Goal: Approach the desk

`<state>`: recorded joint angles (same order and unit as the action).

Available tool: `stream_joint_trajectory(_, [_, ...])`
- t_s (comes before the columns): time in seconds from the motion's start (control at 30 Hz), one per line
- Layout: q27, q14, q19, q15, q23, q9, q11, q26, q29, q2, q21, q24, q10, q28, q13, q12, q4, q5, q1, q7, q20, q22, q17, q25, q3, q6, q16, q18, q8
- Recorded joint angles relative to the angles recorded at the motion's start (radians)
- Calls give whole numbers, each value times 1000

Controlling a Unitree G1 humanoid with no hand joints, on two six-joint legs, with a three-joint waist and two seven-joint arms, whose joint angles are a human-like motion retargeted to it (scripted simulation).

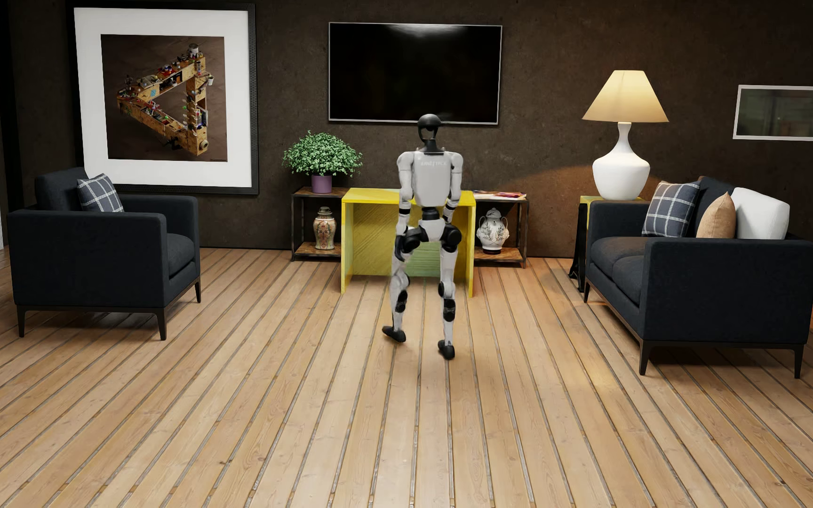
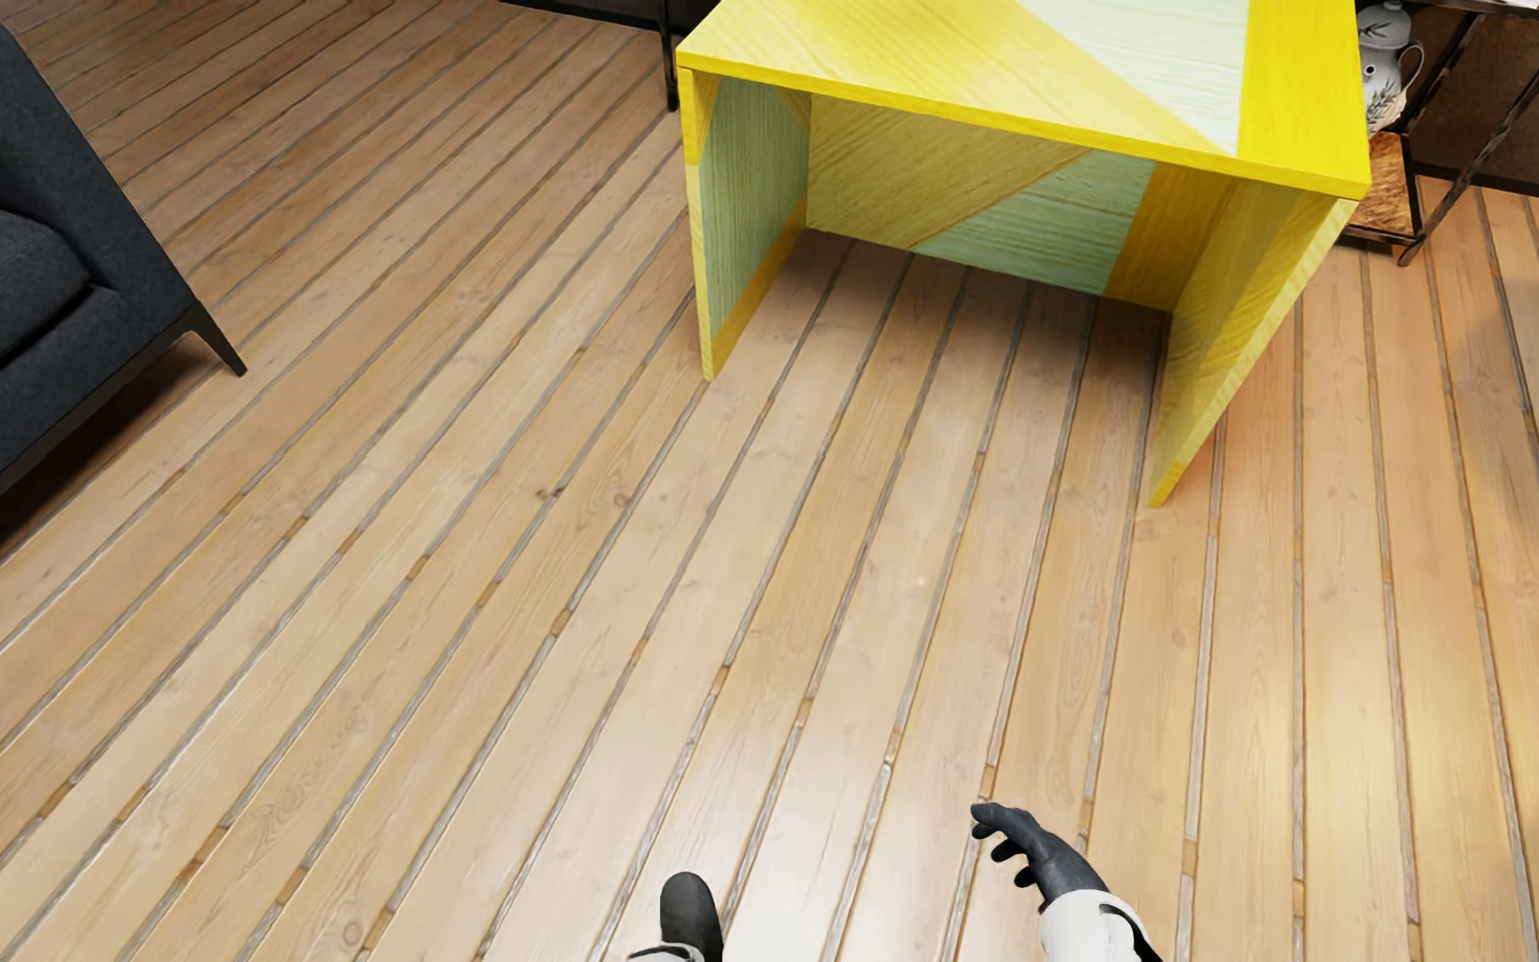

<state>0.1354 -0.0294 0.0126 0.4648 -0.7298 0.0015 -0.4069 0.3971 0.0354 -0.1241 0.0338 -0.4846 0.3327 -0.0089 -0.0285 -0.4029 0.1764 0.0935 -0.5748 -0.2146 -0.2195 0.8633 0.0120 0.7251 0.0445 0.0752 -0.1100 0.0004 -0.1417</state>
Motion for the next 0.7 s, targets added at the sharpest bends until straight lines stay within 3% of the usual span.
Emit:
stream_joint_trajectory(0.03, [1, -70, -8, 14, 1, -8, 0, 14, 12, 13, 2, -16, -47, 22, 1, -6, 11, 2, 25, -38, 4, -2, -3, -10, 3, 4, 15, 69, 18])
stream_joint_trajectory(0.07, [14, -57, -18, 25, -5, -13, -28, 32, 25, 13, 9, -30, -34, 22, 1, 8, 14, -9, 36, -63, -2, 11, -1, -17, 5, 1, 32, 108, 39])
stream_joint_trajectory(0.13, [59, 21, -32, -8, -35, -11, -160, 44, 57, -3, 49, -107, 41, -59, 35, 108, -5, -57, 54, -73, -94, 77, -4, -46, 2, -25, 20, 87, 37])
stream_joint_trajectory(0.17, [81, 56, -53, -79, -57, -8, -257, 40, 42, -31, 54, -152, 78, -120, 59, 170, -14, -81, 67, -78, -149, 93, -2, -47, -2, -35, -4, 88, 39])
stream_joint_trajectory(0.2, [95, 92, -96, -169, -84, -6, -381, 20, -25, -81, 41, -190, 100, -155, 70, 226, -24, -104, 89, -99, -192, 82, 20, -30, -7, -41, -26, 95, 73])
stream_joint_trajectory(0.23, [95, 126, -168, -257, -104, -4, -517, 0, -95, -142, 37, -207, 111, -136, 77, 283, -33, -121, 118, -125, -197, 64, 54, -9, -10, -47, -35, 96, 118])
stream_joint_trajectory(0.27, [118, 156, -210, -309, -115, -1, -658, -18, -117, -205, 55, -201, 120, -61, 78, 313, -42, -130, 150, -150, -166, 22, 78, 1, -13, -58, -50, 92, 168])
stream_joint_trajectory(0.33, [142, 203, -201, -283, -107, 5, -840, -39, -3, -327, 138, -158, 132, 118, 100, 401, -53, -191, 204, -190, -82, -22, 86, -15, -17, -85, -65, 74, 188])
stream_joint_trajectory(0.37, [144, 217, -178, -271, -98, 7, -855, -41, 54, -375, 180, -128, 126, 167, 118, 450, -56, -237, 231, -199, -47, -29, 76, -37, -23, -95, -78, 64, 164])
stream_joint_trajectory(0.4, [139, 230, -166, -251, -90, 7, -822, -46, 69, -411, 206, -111, 121, 176, 135, 499, -59, -274, 253, -201, -37, -36, 68, -60, -32, -103, -99, 55, 139])
stream_joint_trajectory(0.5, [101, 280, -135, -185, -56, 5, -477, -67, -18, -446, 205, -117, 138, 124, 191, 637, -69, -292, 292, -183, -69, -72, 89, -70, -66, -119, -170, 25, 119])
stream_joint_trajectory(0.53, [101, 288, -160, -229, -44, 1, -270, -76, -26, -416, 213, -123, 127, 119, 211, 675, -74, -275, 308, -168, -89, -84, 86, -74, -75, -123, -186, 15, 133])
stream_joint_trajectory(0.57, [106, 290, -131, -301, -40, -4, -115, -86, -15, -364, 224, -128, 101, 119, 230, 709, -74, -278, 328, -151, -115, -89, 71, -78, -77, -126, -198, 7, 89])
stream_joint_trajectory(0.63, [126, 307, -73, -257, -65, -7, -68, -81, -2, -300, 224, -135, 134, 112, 253, 753, -60, -283, 334, -111, -157, -94, 46, -68, -76, -130, -203, -15, 19])
stream_joint_trajectory(0.7, [149, 314, -54, -250, -112, -3, -36, -73, -50, -257, 187, -118, 219, 144, 237, 727, -14, -257, 303, -78, -130, -138, 32, -34, -76, -121, -181, -38, -27])
